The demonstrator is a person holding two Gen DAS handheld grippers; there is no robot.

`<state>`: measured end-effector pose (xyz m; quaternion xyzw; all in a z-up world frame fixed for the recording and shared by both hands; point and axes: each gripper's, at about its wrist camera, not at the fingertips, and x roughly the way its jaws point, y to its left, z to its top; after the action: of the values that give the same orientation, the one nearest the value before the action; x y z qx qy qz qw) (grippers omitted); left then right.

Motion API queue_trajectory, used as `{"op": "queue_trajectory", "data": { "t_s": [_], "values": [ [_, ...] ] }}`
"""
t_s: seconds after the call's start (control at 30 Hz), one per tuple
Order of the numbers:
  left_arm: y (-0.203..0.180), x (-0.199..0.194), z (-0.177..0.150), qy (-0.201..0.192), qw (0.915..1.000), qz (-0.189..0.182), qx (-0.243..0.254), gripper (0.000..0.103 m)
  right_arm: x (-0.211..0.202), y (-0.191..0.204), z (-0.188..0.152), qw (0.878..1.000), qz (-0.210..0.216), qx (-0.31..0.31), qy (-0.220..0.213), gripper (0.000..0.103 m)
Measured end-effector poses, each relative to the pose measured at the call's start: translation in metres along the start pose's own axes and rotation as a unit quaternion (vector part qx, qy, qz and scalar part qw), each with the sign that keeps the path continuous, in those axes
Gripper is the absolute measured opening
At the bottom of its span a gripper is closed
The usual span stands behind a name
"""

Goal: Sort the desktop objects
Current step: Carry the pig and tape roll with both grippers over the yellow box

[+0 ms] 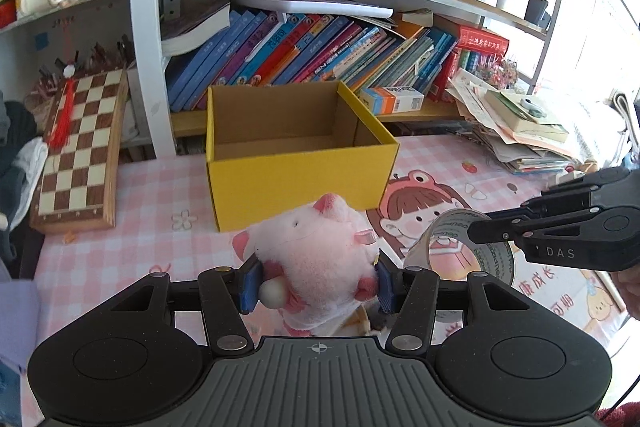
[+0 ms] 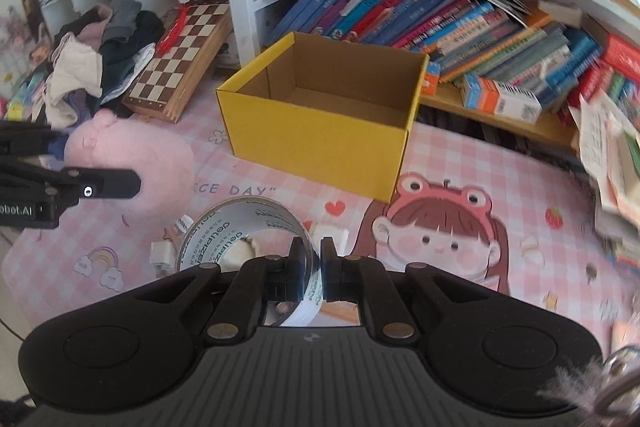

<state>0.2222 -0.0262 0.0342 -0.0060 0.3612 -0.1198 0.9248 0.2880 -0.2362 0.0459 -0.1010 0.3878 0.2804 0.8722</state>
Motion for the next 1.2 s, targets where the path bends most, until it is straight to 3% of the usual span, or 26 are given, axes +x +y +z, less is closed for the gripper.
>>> {"op": "queue_trajectory", "data": {
  "t_s": [0.53, 0.93, 1.2],
  "values": [
    [0.006, 0.050, 0.075, -0.006, 0.9981, 0.051, 0.032, 0.054, 0.036, -0.046, 0.080, 0.997, 0.020, -0.065, -0.021, 0.008],
    [0.013, 0.095, 0.139, -0.023, 0.9963, 0.071, 0.043, 0.054, 0.076, -0.070, 0.147, 0.996, 0.002, -0.085, -0.041, 0.008],
    [0.019, 0.134, 0.154, -0.008, 0.9964, 0.077, 0.035, 0.054, 0.121, -0.082, 0.169, 0.995, -0.015, -0.091, -0.026, 0.008]
  ]
}}
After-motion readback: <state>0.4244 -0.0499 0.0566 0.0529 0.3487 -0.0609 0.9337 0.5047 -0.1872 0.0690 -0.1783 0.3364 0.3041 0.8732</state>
